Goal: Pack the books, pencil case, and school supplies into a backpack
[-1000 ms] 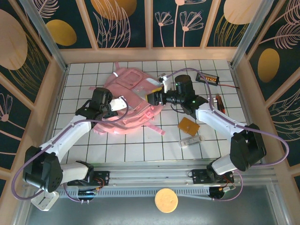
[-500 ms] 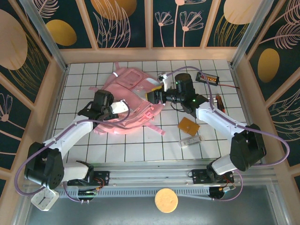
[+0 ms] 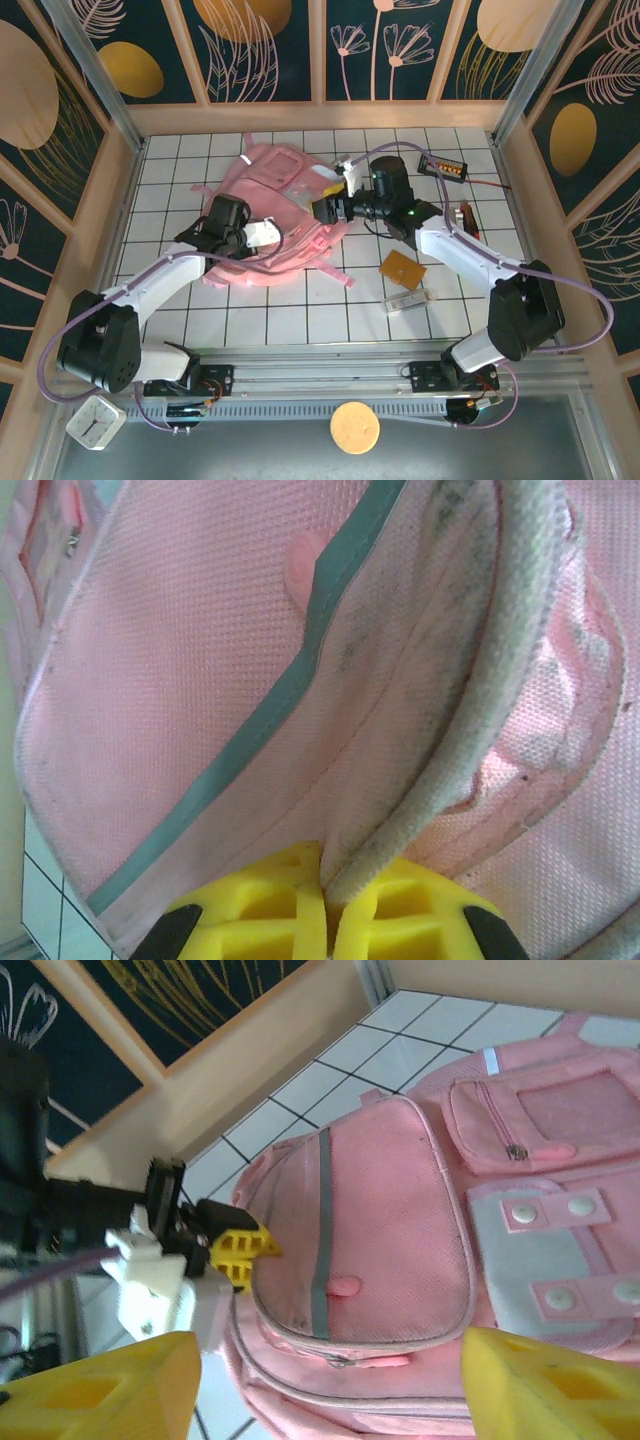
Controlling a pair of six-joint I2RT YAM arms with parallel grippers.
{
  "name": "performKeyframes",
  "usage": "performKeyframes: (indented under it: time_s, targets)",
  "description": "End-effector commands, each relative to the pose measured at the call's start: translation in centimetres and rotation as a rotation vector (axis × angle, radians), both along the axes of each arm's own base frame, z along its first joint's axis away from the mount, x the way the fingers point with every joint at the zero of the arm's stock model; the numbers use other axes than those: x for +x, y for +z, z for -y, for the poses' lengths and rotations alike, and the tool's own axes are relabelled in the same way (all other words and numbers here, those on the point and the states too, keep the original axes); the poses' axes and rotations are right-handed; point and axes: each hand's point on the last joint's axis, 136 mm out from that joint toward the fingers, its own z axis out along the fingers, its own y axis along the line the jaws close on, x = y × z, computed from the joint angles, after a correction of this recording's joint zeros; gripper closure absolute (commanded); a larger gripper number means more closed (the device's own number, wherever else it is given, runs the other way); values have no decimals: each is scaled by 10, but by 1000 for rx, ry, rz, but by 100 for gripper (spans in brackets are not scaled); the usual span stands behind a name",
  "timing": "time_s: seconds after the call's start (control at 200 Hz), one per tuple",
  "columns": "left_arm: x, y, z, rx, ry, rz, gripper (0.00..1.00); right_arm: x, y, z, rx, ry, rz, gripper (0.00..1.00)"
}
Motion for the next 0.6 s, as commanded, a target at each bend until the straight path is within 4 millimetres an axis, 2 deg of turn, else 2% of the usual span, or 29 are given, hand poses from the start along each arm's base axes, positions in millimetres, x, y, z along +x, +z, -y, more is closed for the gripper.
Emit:
performKeyframes:
  time_s: [0.0,0.09,0.175,0.335,0.596]
  targets:
    - [1,41,14,-126,15,17,100,-18,-27,-13,-130,177,184,26]
    - [0,63,17,-169,24,45,100,-16,-46,-17,-191,232,246,26]
    - [-2,77,16,-199,34,80,100,-13,-53,-20,-172,275,279,30]
    - [-8,83,13,-215,41,102,100,-11,-67,-30,-163,332,263,32]
    - [-11,98,17,-293,53,122,100,-14,-81,-38,-162,313,323,33]
